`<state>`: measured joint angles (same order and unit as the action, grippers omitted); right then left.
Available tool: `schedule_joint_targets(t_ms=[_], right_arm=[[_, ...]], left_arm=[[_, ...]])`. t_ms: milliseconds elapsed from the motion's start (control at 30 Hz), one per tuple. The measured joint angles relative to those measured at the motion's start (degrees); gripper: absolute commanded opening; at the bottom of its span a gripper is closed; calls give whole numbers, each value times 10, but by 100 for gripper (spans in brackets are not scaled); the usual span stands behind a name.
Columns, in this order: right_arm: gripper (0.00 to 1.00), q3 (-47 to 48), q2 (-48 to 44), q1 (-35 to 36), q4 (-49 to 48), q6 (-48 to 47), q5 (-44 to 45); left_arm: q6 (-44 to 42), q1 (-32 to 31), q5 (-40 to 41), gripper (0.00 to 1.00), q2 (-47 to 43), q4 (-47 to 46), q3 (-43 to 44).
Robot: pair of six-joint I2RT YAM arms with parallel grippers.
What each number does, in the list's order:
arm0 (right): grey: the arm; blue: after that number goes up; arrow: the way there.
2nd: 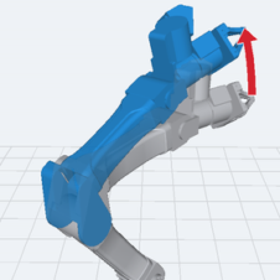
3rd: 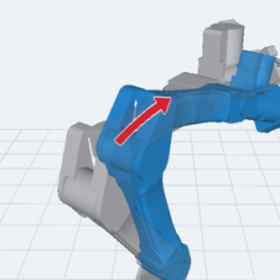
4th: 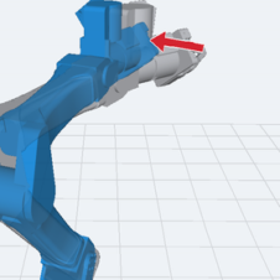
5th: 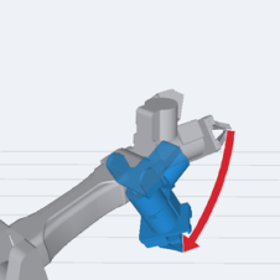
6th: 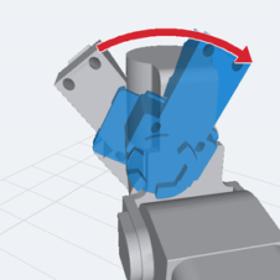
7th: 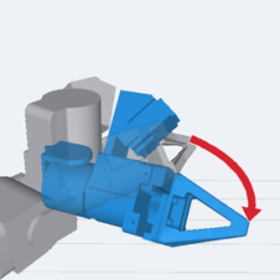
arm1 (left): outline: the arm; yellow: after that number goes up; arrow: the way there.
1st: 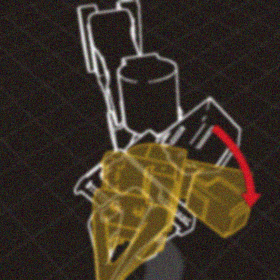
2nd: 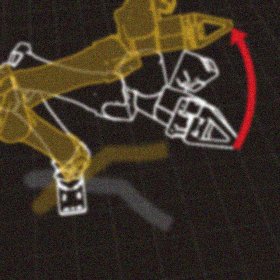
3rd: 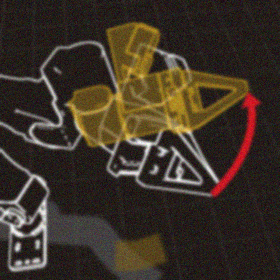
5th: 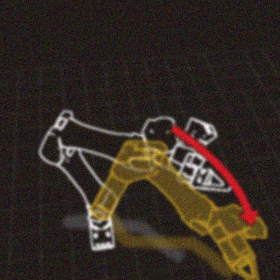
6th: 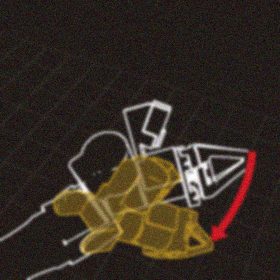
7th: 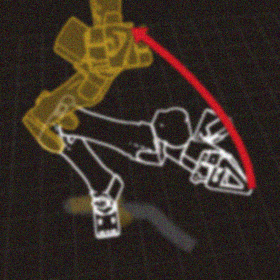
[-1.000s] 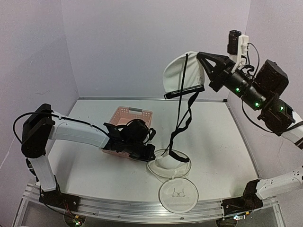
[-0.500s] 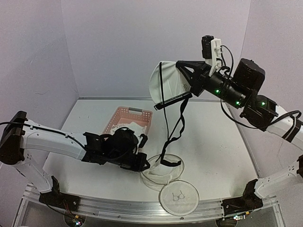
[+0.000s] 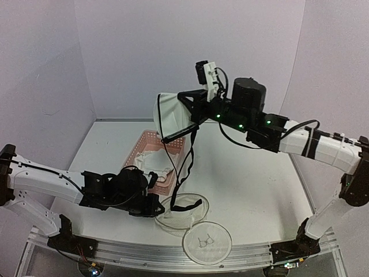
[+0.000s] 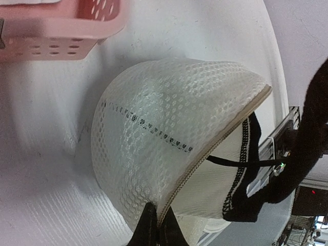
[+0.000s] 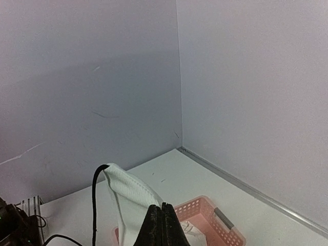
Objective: Unzip the laundry bag and remove the bra
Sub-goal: Move the laundry bag to the center of the board, then place the bra in the bin.
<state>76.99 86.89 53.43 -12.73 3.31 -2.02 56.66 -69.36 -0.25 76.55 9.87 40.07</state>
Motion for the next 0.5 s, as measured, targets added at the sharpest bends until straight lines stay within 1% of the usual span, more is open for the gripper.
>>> schedule_joint_targets(t_ms=[267, 500], right_arm=[[0, 46, 137, 0, -2, 45, 22], [0, 111, 256, 0, -2, 73, 38]], left_arm=[[30, -6, 5, 1, -34, -4, -46], [44, -7, 22, 1, -40, -4, -57]])
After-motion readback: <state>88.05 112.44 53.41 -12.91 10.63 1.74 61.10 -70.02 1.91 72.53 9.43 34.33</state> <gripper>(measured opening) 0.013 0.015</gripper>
